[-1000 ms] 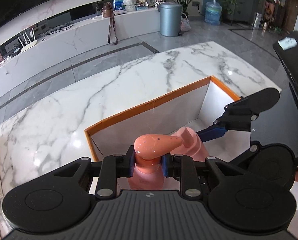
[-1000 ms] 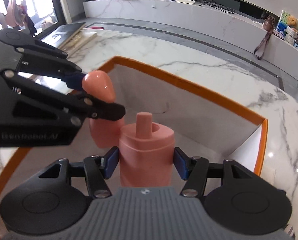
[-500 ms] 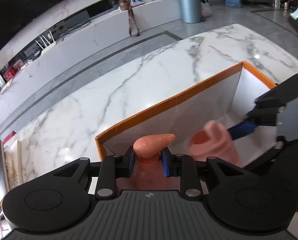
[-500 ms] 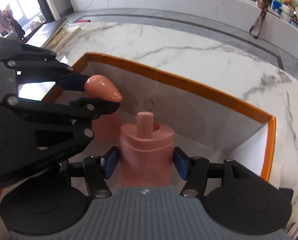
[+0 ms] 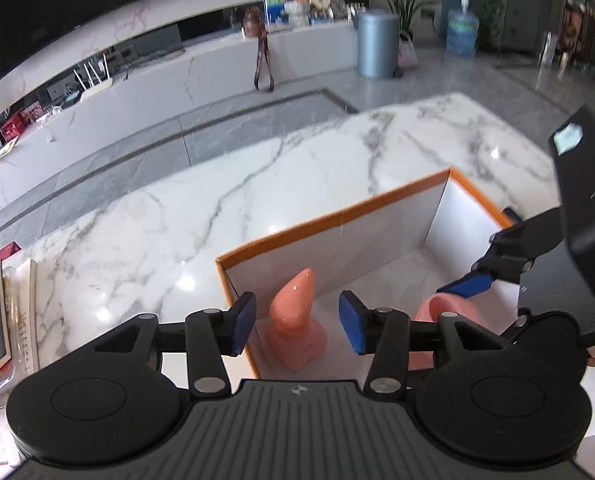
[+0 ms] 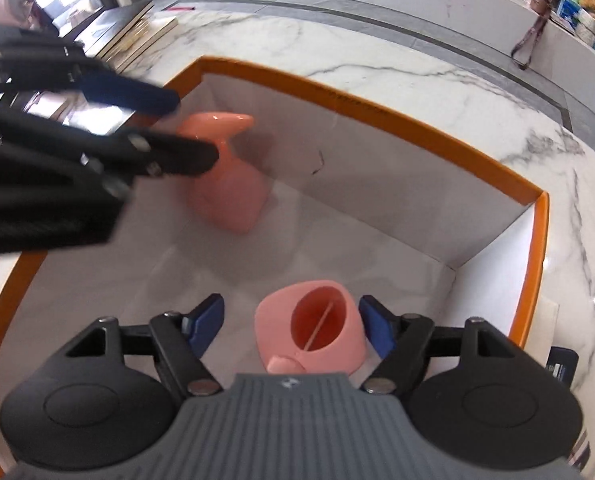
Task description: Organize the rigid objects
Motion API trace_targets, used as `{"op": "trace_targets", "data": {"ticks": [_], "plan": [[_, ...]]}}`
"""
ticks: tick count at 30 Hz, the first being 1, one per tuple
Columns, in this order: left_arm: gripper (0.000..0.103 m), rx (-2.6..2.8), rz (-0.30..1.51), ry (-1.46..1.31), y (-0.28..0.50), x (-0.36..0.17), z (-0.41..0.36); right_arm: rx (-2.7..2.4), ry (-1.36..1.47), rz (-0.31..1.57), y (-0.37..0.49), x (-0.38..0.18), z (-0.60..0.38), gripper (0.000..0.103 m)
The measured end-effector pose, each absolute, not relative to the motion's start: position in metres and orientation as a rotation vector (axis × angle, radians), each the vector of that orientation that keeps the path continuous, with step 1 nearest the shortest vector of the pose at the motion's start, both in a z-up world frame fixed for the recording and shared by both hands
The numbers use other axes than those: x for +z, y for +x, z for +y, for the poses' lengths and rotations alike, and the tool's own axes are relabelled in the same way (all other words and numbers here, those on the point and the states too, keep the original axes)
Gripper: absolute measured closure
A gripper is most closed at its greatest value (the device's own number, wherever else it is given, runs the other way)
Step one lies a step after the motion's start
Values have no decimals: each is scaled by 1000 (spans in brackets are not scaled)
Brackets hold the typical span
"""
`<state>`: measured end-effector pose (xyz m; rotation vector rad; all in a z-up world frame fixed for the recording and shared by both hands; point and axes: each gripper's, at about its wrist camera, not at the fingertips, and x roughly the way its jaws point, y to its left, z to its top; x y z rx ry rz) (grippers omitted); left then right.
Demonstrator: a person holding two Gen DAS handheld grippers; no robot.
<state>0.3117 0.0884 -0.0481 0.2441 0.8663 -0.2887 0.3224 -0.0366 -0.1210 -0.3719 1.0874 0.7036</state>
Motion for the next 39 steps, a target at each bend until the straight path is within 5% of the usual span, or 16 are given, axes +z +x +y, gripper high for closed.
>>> {"op": "trace_targets", "data": {"ticks": [10,12,16,24,34,37,39], "plan": [[45,-245,952,244,291,-54,104,711,-629,1075,288,-115,-26,26],[53,-245,975,229,288,-59,109,681,-702,1073,283,-118,-23,30],[73,-268,990,197,282,-65,116,654,-762,1078,279,-126,-22,55],[85,-305,990,141,281,-68,124,775,-779,943,286,-131,-11,55],[85,-317,988,92,290,-72,130,837,-842,858,302,-137,8,54],[85,-318,986,86,290,-73,130,745,-809,863,308,-137,1,41],[85,-318,984,87,290,-73,130,741,-737,895,306,-132,0,42]]}}
